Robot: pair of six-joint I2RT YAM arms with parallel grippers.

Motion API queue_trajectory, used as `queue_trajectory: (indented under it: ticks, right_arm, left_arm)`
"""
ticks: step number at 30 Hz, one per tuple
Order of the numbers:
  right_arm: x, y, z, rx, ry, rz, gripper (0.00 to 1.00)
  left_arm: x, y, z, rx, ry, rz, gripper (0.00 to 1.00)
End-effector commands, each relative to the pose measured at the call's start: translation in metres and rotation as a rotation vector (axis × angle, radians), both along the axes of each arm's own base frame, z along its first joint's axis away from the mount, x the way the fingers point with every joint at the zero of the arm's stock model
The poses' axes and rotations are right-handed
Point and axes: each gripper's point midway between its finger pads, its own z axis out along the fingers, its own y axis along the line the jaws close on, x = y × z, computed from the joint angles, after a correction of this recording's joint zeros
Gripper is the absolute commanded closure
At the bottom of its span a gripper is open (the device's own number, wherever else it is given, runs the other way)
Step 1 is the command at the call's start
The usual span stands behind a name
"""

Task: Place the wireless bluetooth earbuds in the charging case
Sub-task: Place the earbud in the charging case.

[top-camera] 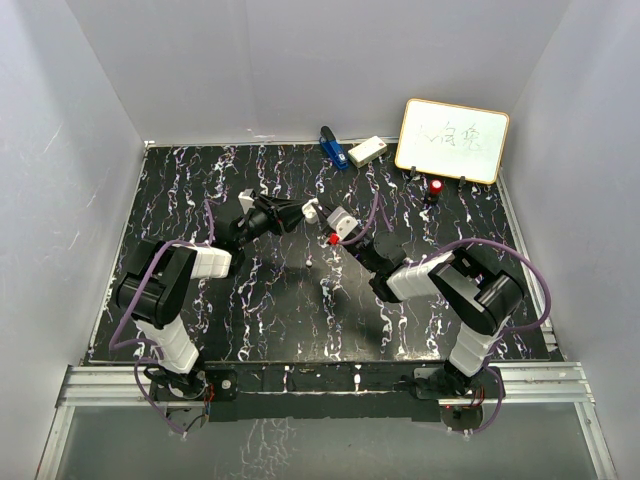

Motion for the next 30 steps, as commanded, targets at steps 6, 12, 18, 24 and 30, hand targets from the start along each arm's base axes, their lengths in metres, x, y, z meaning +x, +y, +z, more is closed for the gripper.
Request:
queue_trajectory:
  ticks: [6, 12, 18, 24, 30]
  right_arm:
    - [-0.007, -0.005, 0.032, 0.065, -0.084, 0.01, 1.0]
    - [-0.007, -0.004, 0.028, 0.063, -0.075, 0.015, 1.0]
    - [-0.006, -0.004, 0.025, 0.059, -0.069, 0.013, 1.0]
    - [-0.005, -0.003, 0.023, 0.058, -0.067, 0.012, 1.0]
    - [-0.005, -0.003, 0.022, 0.056, -0.063, 0.014, 1.0]
  left_arm:
    - [0.002, -0.002, 0.032, -0.031, -0.084, -0.004, 1.0]
    - [0.002, -0.002, 0.034, -0.032, -0.089, -0.004, 1.0]
    - [0.002, -0.003, 0.038, -0.036, -0.096, -0.005, 1.0]
    - [0.001, -0.002, 0.042, -0.036, -0.105, -0.005, 1.0]
    - [0.001, -0.002, 0.042, -0.036, -0.103, -0.004, 1.0]
